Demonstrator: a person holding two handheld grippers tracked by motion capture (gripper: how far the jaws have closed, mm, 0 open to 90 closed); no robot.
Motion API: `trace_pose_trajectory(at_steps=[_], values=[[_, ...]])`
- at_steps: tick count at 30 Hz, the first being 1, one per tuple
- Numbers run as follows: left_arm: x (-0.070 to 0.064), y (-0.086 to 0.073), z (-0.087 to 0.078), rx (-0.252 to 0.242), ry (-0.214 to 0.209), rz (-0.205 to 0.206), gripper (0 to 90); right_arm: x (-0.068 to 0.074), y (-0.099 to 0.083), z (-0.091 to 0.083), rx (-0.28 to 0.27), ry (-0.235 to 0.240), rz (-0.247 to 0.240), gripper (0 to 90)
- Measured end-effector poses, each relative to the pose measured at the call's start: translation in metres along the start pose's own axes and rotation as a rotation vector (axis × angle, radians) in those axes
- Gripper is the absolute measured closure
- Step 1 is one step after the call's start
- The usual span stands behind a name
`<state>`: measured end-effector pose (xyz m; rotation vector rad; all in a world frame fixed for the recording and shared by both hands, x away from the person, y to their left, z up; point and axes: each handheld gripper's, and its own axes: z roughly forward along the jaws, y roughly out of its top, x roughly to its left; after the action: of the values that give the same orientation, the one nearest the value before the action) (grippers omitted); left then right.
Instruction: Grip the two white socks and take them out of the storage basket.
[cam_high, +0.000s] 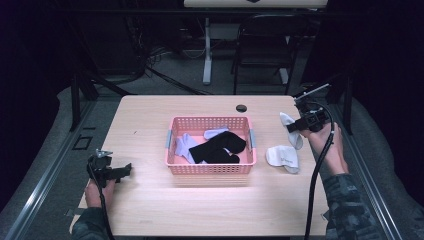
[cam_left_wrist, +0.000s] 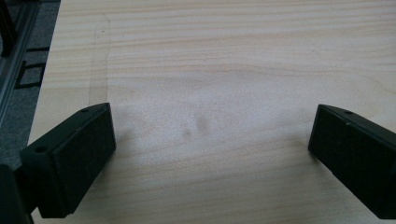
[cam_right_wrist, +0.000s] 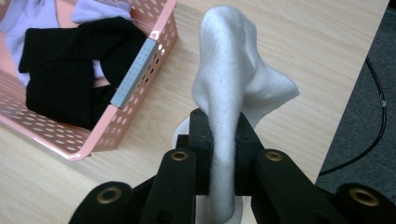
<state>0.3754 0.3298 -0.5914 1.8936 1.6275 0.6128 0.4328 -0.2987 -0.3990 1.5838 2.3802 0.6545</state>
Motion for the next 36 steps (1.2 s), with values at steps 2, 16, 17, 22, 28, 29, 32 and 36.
trace_pose_trajectory(at_steps=[2, 16, 17, 22, 28, 29, 32, 36], values=[[0.000, 0.000, 0.000, 0.000, 0.000, 0.000, 0.5, -0.002, -0.001, 0.002, 0.002, 0.002, 0.007, 82.4], [0.000, 0.000, 0.000, 0.000, -0.001, 0.000, 0.5, -0.020, -0.011, 0.059, 0.114, 0.016, 0.085, 82.3], [0.000, 0.000, 0.000, 0.000, 0.000, 0.000, 0.5, -0.021, -0.013, 0.065, 0.128, 0.013, 0.086, 82.3], [0.000, 0.000, 0.000, 0.000, -0.001, 0.000, 0.5, -0.025, -0.021, 0.089, 0.162, 0.013, 0.110, 82.0], [0.000, 0.000, 0.000, 0.001, -0.001, 0.000, 0.5, -0.034, -0.031, 0.117, 0.182, 0.029, 0.163, 81.4], [0.000, 0.000, 0.000, 0.000, -0.001, 0.000, 0.5, -0.035, -0.032, 0.120, 0.187, 0.034, 0.164, 81.3], [0.000, 0.000, 0.000, 0.000, -0.001, 0.000, 0.5, -0.036, -0.035, 0.126, 0.185, 0.026, 0.170, 79.4], [0.000, 0.000, 0.000, 0.000, -0.001, 0.001, 0.5, -0.037, -0.039, 0.133, 0.188, 0.028, 0.194, 65.2]])
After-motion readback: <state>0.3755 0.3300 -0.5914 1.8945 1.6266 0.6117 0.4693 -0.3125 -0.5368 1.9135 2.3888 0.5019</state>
